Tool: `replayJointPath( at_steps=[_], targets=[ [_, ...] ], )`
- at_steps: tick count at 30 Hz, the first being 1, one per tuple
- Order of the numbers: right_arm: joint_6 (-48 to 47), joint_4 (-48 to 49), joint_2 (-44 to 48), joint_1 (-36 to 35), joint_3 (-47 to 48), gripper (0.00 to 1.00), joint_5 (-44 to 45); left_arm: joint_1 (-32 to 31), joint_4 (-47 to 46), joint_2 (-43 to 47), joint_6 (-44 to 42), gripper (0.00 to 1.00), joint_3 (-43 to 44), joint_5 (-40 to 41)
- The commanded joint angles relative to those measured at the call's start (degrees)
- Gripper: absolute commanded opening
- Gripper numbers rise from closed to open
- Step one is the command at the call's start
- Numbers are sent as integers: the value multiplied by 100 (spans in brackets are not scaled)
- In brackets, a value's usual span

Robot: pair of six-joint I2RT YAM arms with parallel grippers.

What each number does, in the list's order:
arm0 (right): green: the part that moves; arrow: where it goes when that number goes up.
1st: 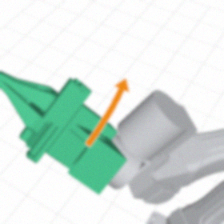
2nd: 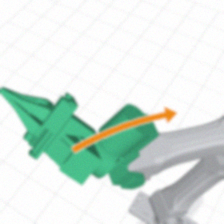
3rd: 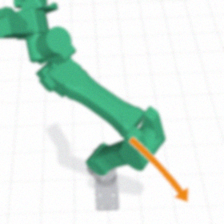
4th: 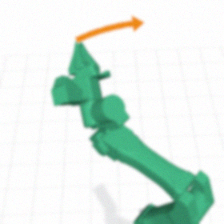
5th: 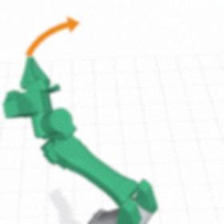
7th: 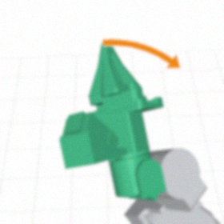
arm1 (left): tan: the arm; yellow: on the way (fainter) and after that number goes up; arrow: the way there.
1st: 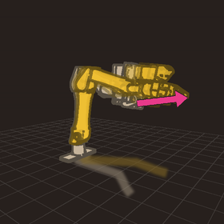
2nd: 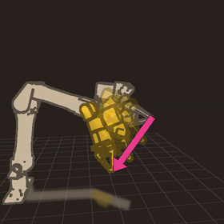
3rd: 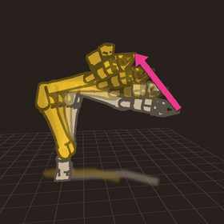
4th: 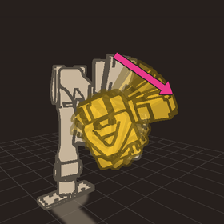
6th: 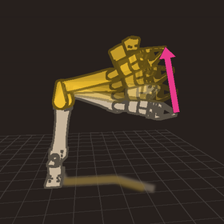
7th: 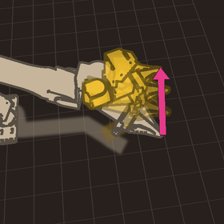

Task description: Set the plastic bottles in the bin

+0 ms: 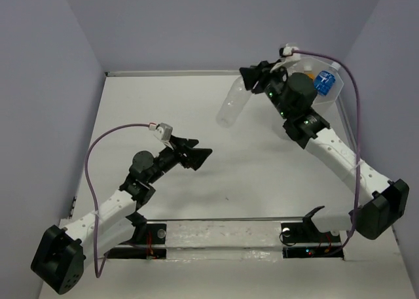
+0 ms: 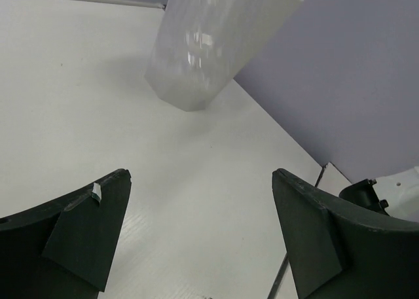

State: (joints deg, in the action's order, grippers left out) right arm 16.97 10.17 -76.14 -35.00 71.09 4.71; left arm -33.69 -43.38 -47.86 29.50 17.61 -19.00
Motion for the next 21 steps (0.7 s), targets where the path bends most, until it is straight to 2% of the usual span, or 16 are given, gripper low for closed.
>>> replayJointPath(
  at_steps=[1,6,11,15,21],
  targets=[
    [-1255,-15,170,905,1256,5,1260,-111,-110,189,-102,99,-205,239],
    [-2408,2,-383,1504,2250,5,2339,-260,-110,171,-365,99,-354,336],
    [-3173,55,-683,1945,2795,5,2631,-410,-101,303,-585,99,-433,415],
    [-3516,46,-762,2156,2613,5,2869,-498,-101,487,-550,99,-451,415],
    [-3245,-7,-569,2279,1691,6,2930,-542,-31,681,-497,99,-513,564]
  ],
)
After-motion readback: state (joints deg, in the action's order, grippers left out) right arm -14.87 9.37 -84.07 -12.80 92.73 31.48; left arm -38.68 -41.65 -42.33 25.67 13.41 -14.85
